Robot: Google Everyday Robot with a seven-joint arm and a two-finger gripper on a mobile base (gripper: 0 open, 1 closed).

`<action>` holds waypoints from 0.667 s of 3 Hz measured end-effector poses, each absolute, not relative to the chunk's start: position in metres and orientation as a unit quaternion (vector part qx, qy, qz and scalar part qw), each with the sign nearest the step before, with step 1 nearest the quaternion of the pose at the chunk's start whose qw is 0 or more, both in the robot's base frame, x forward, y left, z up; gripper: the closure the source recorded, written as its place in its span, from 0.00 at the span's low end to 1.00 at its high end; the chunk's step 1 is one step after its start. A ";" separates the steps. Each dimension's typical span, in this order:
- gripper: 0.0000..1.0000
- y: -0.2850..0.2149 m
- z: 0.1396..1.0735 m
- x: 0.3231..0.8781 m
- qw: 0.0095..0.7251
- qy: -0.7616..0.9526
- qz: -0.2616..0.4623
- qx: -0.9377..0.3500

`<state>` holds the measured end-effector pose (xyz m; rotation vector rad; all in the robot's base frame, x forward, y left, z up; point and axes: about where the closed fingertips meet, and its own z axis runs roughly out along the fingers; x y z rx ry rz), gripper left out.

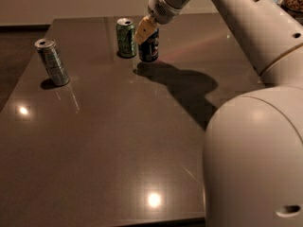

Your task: Move pepsi can near green can

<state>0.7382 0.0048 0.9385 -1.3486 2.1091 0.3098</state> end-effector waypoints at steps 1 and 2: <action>0.84 0.011 0.931 0.751 0.299 0.803 0.114 -0.504; 0.61 0.015 0.925 0.759 0.294 0.808 0.111 -0.499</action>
Offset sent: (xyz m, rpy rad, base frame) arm 0.0335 0.0090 -0.0105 -0.0246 0.0256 -0.0564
